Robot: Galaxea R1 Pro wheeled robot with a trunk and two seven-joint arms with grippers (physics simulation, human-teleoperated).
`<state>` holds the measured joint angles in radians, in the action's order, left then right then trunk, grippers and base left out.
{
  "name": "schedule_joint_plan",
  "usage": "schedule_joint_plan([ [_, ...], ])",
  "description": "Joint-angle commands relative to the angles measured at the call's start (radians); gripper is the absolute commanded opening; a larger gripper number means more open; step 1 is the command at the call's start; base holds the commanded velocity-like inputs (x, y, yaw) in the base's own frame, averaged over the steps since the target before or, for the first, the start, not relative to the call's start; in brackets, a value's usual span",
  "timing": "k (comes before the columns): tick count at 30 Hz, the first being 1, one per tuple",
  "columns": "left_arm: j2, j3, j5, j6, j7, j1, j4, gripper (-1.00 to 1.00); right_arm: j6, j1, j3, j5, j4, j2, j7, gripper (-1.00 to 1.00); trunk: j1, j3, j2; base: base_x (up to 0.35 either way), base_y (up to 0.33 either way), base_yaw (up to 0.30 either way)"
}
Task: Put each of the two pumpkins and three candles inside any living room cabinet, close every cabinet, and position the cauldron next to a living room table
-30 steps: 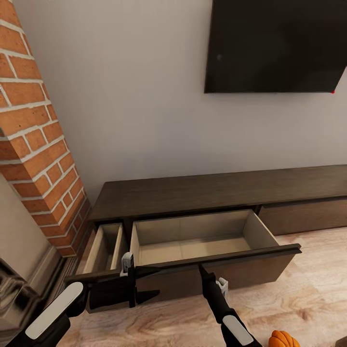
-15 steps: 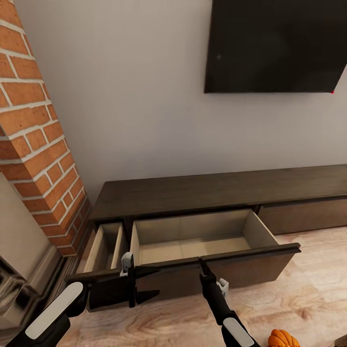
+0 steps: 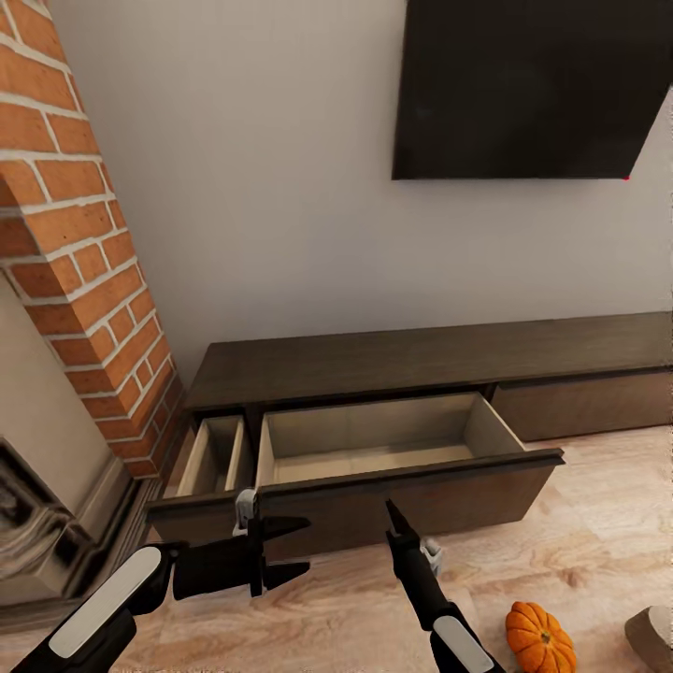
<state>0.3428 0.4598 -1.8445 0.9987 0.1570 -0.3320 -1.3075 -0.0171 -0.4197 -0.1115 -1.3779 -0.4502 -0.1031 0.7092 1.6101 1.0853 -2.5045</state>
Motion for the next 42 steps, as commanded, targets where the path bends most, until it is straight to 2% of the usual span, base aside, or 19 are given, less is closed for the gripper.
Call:
schedule_joint_plan([
  [1, 0.001, 0.002, 0.008, 0.0, 0.01, -0.001, 0.001, 1.0, -0.002, -0.001, -0.005, -0.011, 0.001, 0.004, 0.002, 1.0, -0.001, 0.001, 0.0, -0.214, 0.0, 0.0],
  [3, 0.001, 0.002, 0.008, 0.0, 0.01, -0.001, 0.001, 1.0, -0.003, -0.001, -0.005, -0.013, 0.003, 0.015, 0.001, 1.0, -0.001, 0.001, 0.0, -0.217, 0.0, 0.0],
  [7, 0.001, 0.002, 0.008, 0.0, 0.01, -0.001, 0.001, 1.0, -0.013, -0.001, -0.005, -0.013, 0.004, 0.019, -0.003, 1.0, -0.001, 0.001, 0.0, -0.211, 0.0, 0.0],
  [15, 0.001, -0.003, 0.007, 0.0, 0.01, -0.001, 0.0, 1.0, -0.088, -0.001, -0.005, -0.011, 0.004, 0.022, -0.002, 1.0, -0.001, 0.001, 0.0, -0.042, 0.0, 0.0],
  [27, 0.001, -0.011, -0.005, 0.0, 0.009, -0.001, -0.017, 1.0, -0.097, -0.001, -0.005, -0.012, 0.004, 0.026, -0.012, 1.0, -0.006, -0.046, 0.002, 0.0, 0.0, 0.0],
  [31, 0.0, -0.012, -0.006, 0.0, 0.007, -0.001, -0.015, 1.0, -0.109, -0.001, -0.005, -0.013, 0.005, 0.028, -0.036, 1.0, -0.008, -0.061, 0.003, -0.025, 0.0, 0.0],
  [34, 0.001, -0.012, -0.006, 0.0, 0.007, -0.001, -0.014, 1.0, -0.156, -0.001, -0.005, -0.011, 0.005, 0.028, -0.055, 1.0, -0.009, -0.073, 0.004, -0.203, 0.024, 0.0],
  [37, 0.001, -0.012, -0.007, 0.0, 0.007, -0.001, -0.013, 1.0, -0.19, -0.001, -0.006, -0.009, 0.007, 0.029, -0.113, 1.0, -0.014, -0.084, 0.012, -0.076, 0.009, 0.0],
  [39, 0.0, -0.012, -0.007, 0.0, 0.007, -0.001, -0.013, 1.0, -0.215, 0.0, -0.008, -0.011, 0.008, 0.045, -0.15, 1.0, -0.022, -0.09, 0.026, -0.024, 0.003, 0.0],
  [42, 0.0, -0.013, -0.007, 0.0, 0.007, -0.001, -0.013, 1.0, -0.299, 0.001, -0.01, -0.008, 0.012, 0.087, -0.174, 1.0, -0.033, -0.099, 0.047, -0.008, 0.001, 0.0],
])
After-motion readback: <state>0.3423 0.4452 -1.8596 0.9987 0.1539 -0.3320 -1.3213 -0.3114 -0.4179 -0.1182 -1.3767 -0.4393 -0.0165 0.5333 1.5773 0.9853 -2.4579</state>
